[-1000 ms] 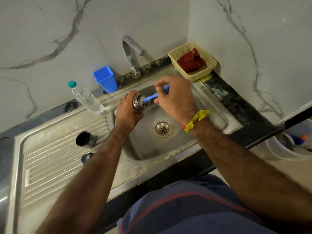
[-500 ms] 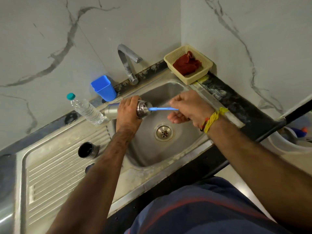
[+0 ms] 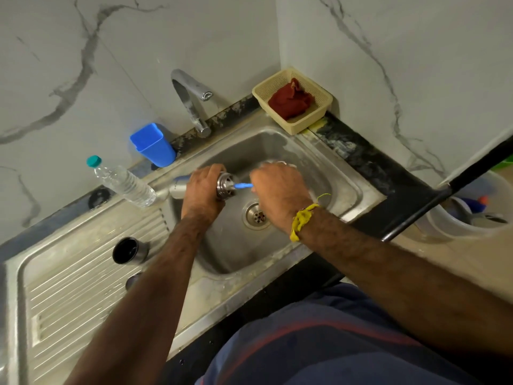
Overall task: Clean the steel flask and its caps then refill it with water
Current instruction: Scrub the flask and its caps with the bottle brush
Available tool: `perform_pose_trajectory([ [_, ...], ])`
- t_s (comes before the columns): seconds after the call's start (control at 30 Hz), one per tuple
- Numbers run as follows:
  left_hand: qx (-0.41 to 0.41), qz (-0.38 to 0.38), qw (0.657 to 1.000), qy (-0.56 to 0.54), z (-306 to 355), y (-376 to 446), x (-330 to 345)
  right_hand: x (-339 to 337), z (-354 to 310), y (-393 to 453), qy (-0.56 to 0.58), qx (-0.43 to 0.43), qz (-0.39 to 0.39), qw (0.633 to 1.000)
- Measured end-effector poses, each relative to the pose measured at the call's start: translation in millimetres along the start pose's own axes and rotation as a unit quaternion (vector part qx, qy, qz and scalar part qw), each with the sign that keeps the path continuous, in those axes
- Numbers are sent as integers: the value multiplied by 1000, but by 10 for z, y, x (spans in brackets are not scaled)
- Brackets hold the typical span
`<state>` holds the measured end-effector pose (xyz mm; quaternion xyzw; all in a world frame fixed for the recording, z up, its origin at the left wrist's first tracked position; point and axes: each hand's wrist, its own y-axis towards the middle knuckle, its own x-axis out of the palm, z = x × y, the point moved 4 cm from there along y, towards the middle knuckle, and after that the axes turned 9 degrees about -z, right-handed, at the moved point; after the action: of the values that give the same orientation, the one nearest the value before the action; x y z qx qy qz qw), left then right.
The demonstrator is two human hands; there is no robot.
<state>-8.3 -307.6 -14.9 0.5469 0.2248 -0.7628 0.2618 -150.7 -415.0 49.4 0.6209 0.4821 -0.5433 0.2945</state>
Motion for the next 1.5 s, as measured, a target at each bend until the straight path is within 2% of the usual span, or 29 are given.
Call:
perform_pose_trajectory([
  [0.03,10,2,1000,8,18,-13,-11,5,78,12,82,27,-25,996],
  [0.1,29,15,999,21,35,-52,-55,76,264,8,270,75,-115,953],
  [0.13,38,18,999,27,53,-66,-70,100,295,-29,314,73,-149,935],
  [0.17,40,16,999,31,67,-70,-76,110,294,-40,290,63,-156,942],
  [0.23,32,5,999,35,110,-27,-83,93,207,-60,102,47,-114,987],
  [0.27,27,-5,999,35,125,6,-80,81,131,-70,22,35,-78,996],
  [0.3,28,-13,999,37,142,41,-71,68,70,-81,12,31,-50,998],
  [0.33,34,-19,998,43,154,54,-55,95,58,-53,32,30,-50,998],
  [0.37,44,-23,997,54,160,53,-31,108,99,-34,109,44,-63,991],
  [0.43,64,-20,995,71,135,20,13,160,235,-30,286,81,-115,948],
  [0.47,69,-16,995,72,115,1,23,157,263,-66,333,83,-128,930],
  [0.5,69,-15,995,70,101,-15,32,141,281,-69,332,83,-120,932],
  [0.57,56,-29,996,65,104,-24,27,99,213,-103,174,61,-95,978],
  [0.6,51,-38,996,64,110,-18,20,99,139,-131,87,47,-80,992],
  [0.63,53,-46,995,65,114,-10,22,111,86,-141,53,39,-66,996],
  [0.7,66,-57,993,81,118,-14,37,171,125,-103,112,46,-83,989],
  [0.8,68,-51,993,77,88,-42,45,204,228,-119,235,58,-144,959],
  [0.87,64,-48,994,73,99,-44,35,174,199,-132,152,71,-126,978],
  [0.9,64,-49,994,69,111,-32,32,171,147,-148,104,67,-91,988],
  [0.97,68,-52,994,66,122,-4,36,232,90,-121,126,56,-58,989],
  [1.03,74,-54,992,83,105,0,57,283,194,-63,310,87,-108,941],
  [1.1,79,-52,991,96,75,-21,82,283,291,-94,400,111,-151,897],
  [1.13,80,-51,991,95,70,-29,94,257,291,-97,381,93,-149,908],
  [1.17,78,-53,991,95,72,-33,102,227,271,-92,321,69,-128,936],
  [1.23,77,-65,990,99,92,-21,125,187,139,-120,132,27,-95,986],
  [1.27,79,-69,989,101,106,-12,132,191,97,-111,84,17,-79,993],
  [1.3,81,-72,989,102,111,-4,139,201,92,-82,88,19,-69,994],
  [1.43,80,-61,990,100,107,-5,109,176,164,-78,220,41,-95,970],
  [1.5,76,-56,992,89,119,6,71,169,119,-128,189,41,-109,975],
])
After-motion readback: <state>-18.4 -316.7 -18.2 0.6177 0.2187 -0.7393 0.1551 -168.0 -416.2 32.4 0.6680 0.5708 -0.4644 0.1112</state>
